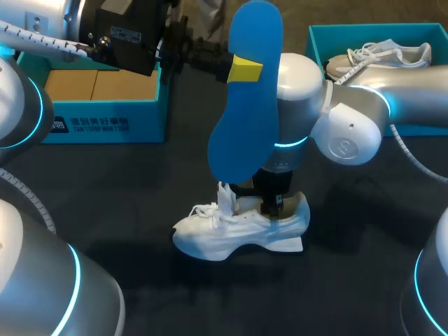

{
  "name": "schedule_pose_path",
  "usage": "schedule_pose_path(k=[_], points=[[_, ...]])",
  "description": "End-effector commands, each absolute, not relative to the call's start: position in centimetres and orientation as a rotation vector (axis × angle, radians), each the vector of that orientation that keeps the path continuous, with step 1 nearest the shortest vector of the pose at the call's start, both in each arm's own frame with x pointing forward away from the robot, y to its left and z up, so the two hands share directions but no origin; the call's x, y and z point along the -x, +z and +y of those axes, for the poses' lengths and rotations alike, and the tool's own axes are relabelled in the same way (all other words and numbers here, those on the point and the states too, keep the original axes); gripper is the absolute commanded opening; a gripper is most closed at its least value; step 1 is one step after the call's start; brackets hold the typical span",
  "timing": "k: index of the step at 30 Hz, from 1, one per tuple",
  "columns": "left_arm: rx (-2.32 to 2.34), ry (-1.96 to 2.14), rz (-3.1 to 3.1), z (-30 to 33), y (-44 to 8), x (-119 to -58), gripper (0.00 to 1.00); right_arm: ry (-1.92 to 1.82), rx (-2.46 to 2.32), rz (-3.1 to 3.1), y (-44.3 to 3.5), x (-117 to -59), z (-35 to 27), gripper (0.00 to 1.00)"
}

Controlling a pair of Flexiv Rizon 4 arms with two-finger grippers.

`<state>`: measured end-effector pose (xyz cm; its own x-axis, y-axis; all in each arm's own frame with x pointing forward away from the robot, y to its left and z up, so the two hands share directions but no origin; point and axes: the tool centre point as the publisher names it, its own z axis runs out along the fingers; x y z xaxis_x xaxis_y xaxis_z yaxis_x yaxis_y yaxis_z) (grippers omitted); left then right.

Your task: Take the shoe out of the shoebox, open the shoe tongue, remove and reinsert the insole, then place the shoe into the shoebox

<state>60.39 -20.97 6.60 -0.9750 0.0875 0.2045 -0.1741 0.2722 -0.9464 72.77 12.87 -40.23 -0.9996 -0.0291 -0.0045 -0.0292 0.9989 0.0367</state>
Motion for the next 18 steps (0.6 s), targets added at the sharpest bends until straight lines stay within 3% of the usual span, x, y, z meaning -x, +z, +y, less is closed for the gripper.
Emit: schedule_pose_path(k=[1,18], points=[[-0.081,1.771,-2.325,-21.0,6.5,-60.4,0.00,0.043,0.035,3.133,-40.0,-72.6,12.4,0.00],[-0.081,1.771,-2.325,-21.0,6.5,-60.4,0.00,0.085,-0.110,3.104,-35.4,-71.7,11.4,0.00]])
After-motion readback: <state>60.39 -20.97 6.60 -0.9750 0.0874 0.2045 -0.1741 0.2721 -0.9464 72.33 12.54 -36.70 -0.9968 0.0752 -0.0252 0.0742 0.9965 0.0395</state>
